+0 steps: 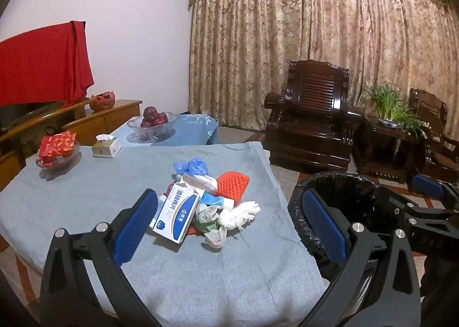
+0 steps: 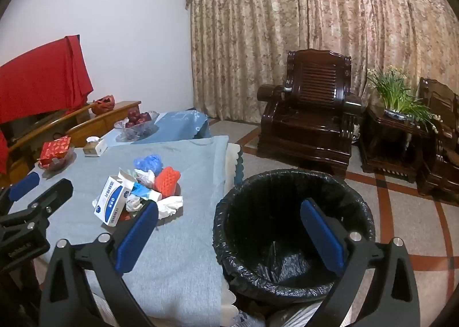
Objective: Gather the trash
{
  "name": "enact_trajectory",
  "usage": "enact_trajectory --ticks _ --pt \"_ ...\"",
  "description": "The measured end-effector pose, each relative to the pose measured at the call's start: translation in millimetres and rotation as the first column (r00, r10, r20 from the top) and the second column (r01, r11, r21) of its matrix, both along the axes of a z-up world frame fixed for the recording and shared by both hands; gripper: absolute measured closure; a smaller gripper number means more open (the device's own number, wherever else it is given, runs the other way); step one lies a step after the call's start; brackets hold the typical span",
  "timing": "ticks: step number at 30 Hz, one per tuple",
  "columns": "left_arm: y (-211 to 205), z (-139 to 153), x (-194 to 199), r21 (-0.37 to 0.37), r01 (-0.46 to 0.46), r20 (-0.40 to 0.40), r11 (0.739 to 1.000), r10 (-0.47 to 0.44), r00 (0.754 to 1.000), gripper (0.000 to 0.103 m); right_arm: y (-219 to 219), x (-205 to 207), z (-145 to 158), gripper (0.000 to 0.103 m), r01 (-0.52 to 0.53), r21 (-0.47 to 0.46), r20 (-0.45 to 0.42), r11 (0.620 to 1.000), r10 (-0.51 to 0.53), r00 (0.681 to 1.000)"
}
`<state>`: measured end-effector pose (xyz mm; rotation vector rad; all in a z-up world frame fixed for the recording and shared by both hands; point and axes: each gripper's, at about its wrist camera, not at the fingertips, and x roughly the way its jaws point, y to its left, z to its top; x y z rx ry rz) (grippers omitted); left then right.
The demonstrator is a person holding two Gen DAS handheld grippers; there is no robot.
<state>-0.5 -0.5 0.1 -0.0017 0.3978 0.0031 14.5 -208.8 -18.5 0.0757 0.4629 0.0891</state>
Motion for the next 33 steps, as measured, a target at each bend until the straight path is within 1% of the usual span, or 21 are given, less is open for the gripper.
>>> enact_trajectory --ticks 16,18,33 --pt "10 1 3 -0.008 -0.003 -0.01 1.0 0.003 1.0 0.005 0 2 -1 0.006 0.002 0.001 0.003 1.0 -0.002 1.0" --pt "3 0 2 0.0 -0.004 -0.006 1.0 0.004 1.0 0.005 0 2 -2 0.006 0.001 0.001 0.002 1.0 -0.001 1.0" --pt "3 0 2 0.001 -0.005 -0.008 1.0 0.005 1.0 0.005 0 3 -3 0.006 0.002 0.002 -0.001 1.0 -0.002 1.0"
